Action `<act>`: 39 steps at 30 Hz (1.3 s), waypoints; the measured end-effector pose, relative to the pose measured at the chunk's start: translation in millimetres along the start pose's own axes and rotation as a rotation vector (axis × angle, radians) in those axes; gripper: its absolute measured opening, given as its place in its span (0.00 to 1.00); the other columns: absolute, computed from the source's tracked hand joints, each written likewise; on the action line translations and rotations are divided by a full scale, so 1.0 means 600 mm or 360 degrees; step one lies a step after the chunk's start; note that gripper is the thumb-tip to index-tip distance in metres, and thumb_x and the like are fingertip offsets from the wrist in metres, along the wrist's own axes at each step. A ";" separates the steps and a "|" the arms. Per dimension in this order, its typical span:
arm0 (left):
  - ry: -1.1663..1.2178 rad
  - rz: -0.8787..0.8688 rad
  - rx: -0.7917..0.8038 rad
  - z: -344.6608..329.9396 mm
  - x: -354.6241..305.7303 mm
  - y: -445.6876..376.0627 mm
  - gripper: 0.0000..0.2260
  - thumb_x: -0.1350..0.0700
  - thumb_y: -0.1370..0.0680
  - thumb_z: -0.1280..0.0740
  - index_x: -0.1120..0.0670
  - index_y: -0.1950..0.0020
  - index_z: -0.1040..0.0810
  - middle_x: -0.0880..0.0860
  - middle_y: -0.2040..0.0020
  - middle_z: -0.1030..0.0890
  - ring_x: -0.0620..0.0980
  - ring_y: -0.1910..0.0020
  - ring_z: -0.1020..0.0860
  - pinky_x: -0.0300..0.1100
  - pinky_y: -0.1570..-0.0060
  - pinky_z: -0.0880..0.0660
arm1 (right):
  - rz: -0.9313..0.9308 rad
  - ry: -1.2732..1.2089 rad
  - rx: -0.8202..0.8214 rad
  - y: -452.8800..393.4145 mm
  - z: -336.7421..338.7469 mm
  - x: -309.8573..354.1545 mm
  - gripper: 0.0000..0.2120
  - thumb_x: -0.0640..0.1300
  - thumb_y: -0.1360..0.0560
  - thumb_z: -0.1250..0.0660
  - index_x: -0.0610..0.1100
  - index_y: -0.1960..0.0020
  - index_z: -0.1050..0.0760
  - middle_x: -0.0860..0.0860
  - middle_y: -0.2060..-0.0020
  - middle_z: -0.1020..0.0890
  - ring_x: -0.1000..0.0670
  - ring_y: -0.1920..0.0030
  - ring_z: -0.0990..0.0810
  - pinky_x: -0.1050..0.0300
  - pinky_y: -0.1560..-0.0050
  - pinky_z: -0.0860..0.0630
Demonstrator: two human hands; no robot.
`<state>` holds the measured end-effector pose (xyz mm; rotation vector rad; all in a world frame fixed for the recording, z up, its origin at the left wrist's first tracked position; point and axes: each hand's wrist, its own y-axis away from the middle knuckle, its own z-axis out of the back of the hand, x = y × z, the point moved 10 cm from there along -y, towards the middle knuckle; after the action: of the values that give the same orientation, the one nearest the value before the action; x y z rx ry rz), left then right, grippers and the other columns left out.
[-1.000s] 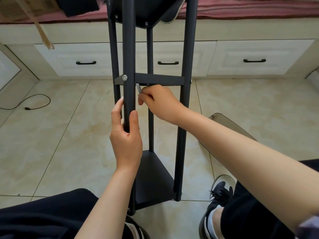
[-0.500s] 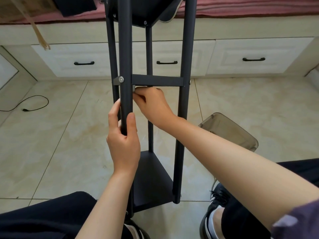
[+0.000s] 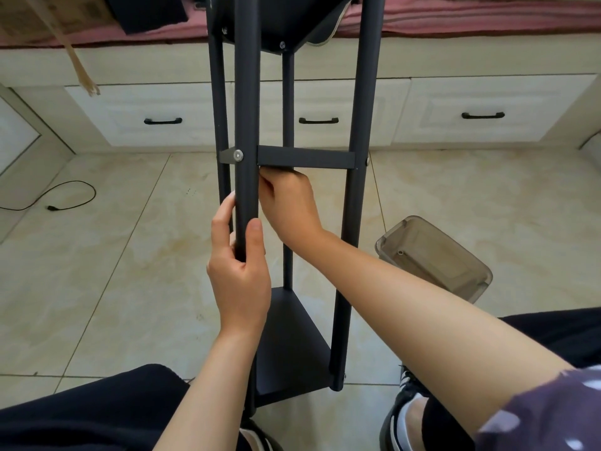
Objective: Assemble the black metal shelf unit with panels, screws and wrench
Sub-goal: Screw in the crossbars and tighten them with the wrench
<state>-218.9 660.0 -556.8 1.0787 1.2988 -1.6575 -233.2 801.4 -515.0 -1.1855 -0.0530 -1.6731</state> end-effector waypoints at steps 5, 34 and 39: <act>0.0008 0.0020 -0.0010 0.000 -0.001 -0.001 0.16 0.42 0.19 0.38 0.29 0.33 0.31 0.41 0.68 0.25 0.44 0.72 0.30 0.38 0.71 0.31 | -0.0207 -0.0022 0.0291 0.009 -0.010 -0.028 0.11 0.42 0.17 0.41 0.40 0.52 0.21 0.55 0.67 0.25 0.53 0.68 0.25 0.60 0.61 0.27; 0.0028 0.0068 -0.0040 0.002 0.010 -0.005 0.17 0.44 0.18 0.38 0.36 0.29 0.31 0.41 0.68 0.25 0.45 0.72 0.31 0.40 0.72 0.31 | -0.0397 -0.0081 0.0817 0.023 0.001 -0.012 0.17 0.44 0.17 0.42 0.46 0.63 0.26 0.52 0.71 0.27 0.55 0.71 0.30 0.74 0.73 0.34; 0.0025 0.0049 -0.0040 0.002 0.006 -0.005 0.15 0.46 0.18 0.38 0.30 0.32 0.30 0.40 0.67 0.24 0.45 0.72 0.31 0.40 0.72 0.31 | -0.0348 -0.0074 0.0742 0.016 -0.007 -0.008 0.15 0.44 0.17 0.42 0.42 0.58 0.21 0.50 0.70 0.24 0.54 0.71 0.28 0.72 0.71 0.32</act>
<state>-223.1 658.9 -558.7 1.0935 1.3028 -1.6090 -229.2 798.2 -525.4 -0.8842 -0.5880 -1.6973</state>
